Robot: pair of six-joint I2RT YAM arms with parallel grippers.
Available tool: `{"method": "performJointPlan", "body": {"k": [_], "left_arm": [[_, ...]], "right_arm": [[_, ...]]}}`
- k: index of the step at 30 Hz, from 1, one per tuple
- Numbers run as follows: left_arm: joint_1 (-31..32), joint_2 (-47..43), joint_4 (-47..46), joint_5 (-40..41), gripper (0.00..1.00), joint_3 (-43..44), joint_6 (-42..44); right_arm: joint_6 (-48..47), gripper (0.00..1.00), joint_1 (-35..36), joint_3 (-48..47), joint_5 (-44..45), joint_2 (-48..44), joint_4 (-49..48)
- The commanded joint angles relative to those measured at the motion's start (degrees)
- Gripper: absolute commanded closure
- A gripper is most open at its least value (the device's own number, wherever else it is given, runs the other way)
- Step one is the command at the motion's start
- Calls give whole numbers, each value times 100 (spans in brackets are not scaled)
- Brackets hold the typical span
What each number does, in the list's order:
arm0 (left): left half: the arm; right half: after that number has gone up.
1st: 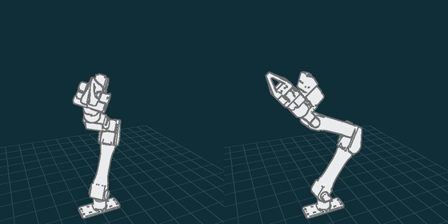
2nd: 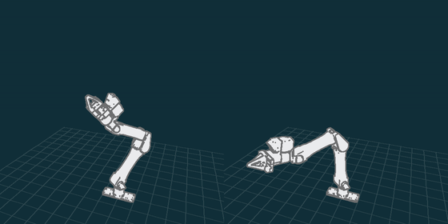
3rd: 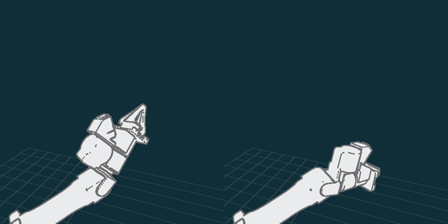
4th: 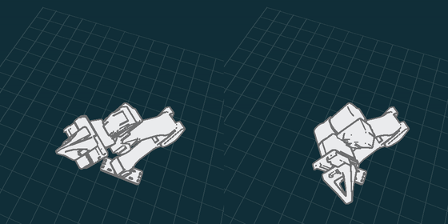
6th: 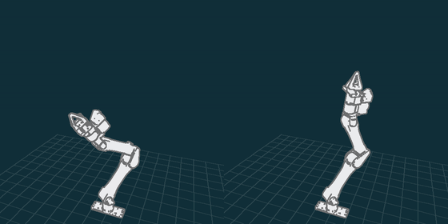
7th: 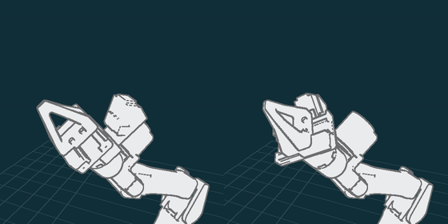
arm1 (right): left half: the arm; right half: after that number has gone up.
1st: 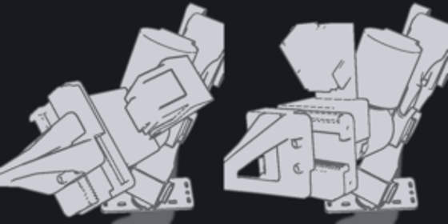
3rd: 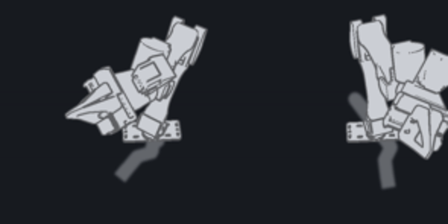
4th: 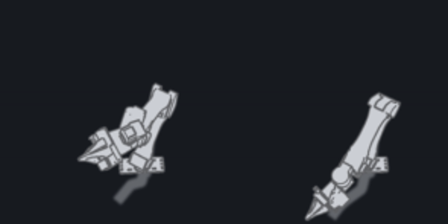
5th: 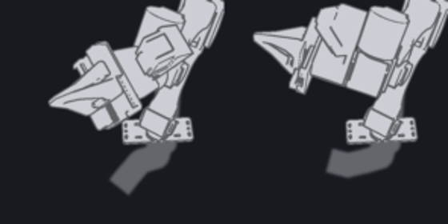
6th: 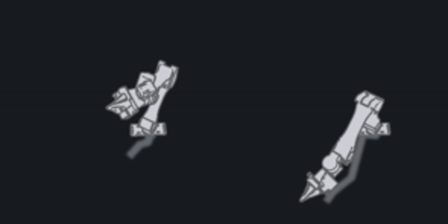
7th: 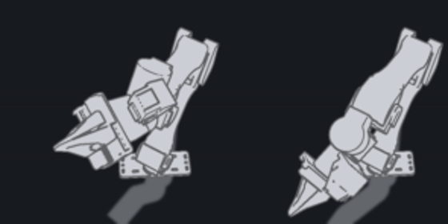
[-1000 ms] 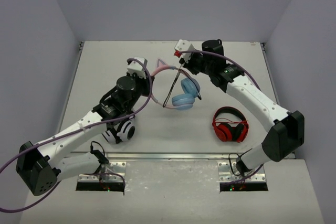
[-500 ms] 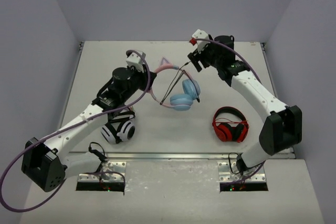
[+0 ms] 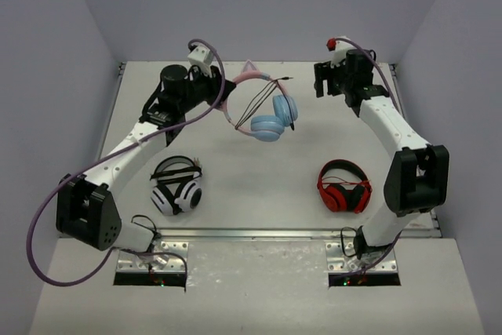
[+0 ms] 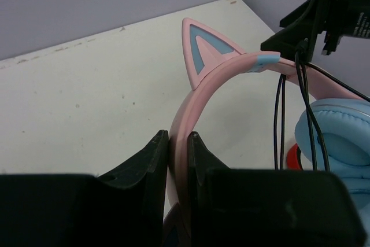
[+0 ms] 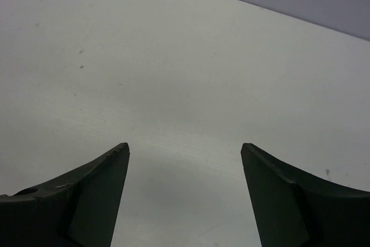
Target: Wrap the headphones
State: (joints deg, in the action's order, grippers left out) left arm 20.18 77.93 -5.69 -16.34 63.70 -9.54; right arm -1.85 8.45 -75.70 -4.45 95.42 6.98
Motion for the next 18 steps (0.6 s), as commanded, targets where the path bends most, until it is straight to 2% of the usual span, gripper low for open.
{"method": "performJointPlan", "body": {"k": [1,2,4,5,7,8,11,16,18], "left_arm": [[-208,309,-643,-959,100,450,398],[-225,397,-530,-994,100,650,461],[-295,861,-258,-1274,100,1028,671],[-348,1038,-91,-1684,100,1230,786],[-427,1592,287,-2134,99,1741,1181],[-480,1750,323,-2607,99,1846,1252],[-638,2567,576,-3425,98,2391,1437],[-709,4149,2385,-3973,98,4032,2623],[-744,4762,2791,-4227,98,4508,2999]], "right_arm": [[965,21,-185,-410,802,-110,284],[1071,17,-220,-532,988,-146,417],[1458,17,-299,-673,1208,-269,899],[1633,17,-404,-831,1288,-321,1145],[2196,15,-589,-746,966,-663,1788],[2258,1,-607,-596,781,-847,1824],[2355,1,-599,-114,175,-1498,1842],[2320,1,-581,852,-688,-2604,1772],[2285,1,-572,1126,-908,-2939,1763]]}}
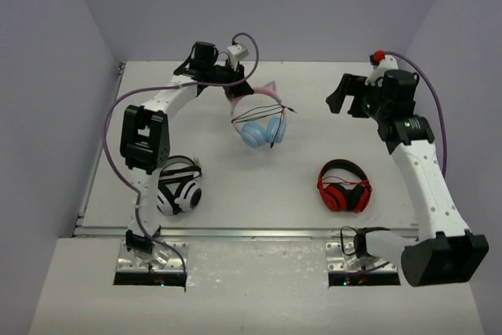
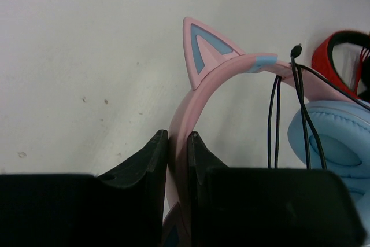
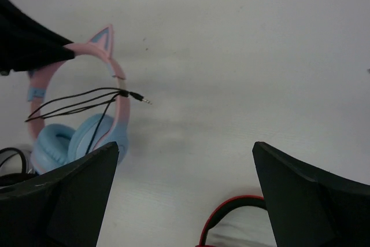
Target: Wrap the headphones
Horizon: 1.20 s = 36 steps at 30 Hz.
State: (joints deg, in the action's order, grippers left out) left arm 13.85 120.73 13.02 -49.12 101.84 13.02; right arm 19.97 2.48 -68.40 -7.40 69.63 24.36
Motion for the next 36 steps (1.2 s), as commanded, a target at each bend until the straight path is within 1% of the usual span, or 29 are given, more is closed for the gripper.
{"method": "performJointPlan", "body": {"k": [1,4,7,8,9,12,14,15,22,23,25,28,32,36], "left_arm": [[-128,678,1218,-1124,97,1114,833],[-128,1364,1536,-1222,97,1810,1089],[-128,1752,1380,-1275,96,1962,949],[-128,1866,1396,-1310,96,2006,1035],[-128,1928,1440,-1336,93,2067,1106],[-128,2244,1852,-1450,91,2541,1309],[-128,2402,1897,-1565,86,2682,1317],[-119,2438,1819,-1574,85,2666,1300],[-110,2587,1572,-1460,85,2612,1054],[-110,2596,1564,-1468,83,2656,1028],[-93,2657,1616,-1486,83,2753,1054],[-23,2719,1651,-1477,78,2797,1132],[83,2921,1984,-1424,77,2963,1405],[83,3053,2047,-1433,74,3131,1379]], "right_arm": [[121,1,33,711,-675,-719,-1],[87,1,33,1126,-912,-1134,-90],[-10,1,33,1407,-1062,-1442,-1],[-45,1,33,1478,-1088,-1547,-10],[-45,1,33,1557,-1114,-1592,-10],[-54,1,42,1838,-1456,-1724,-28],[-54,1,42,1909,-1510,-1768,-45],[-54,1,42,1962,-1519,-1803,-54],[7,1,51,2059,-1773,-1953,-186],[16,1,51,2102,-1800,-1979,-203],[34,1,51,2129,-1914,-2032,-265],[34,1,51,2182,-2028,-2076,-318],[34,1,51,2217,-2072,-2128,-318],[42,1,51,2252,-2099,-2190,-344]]}}
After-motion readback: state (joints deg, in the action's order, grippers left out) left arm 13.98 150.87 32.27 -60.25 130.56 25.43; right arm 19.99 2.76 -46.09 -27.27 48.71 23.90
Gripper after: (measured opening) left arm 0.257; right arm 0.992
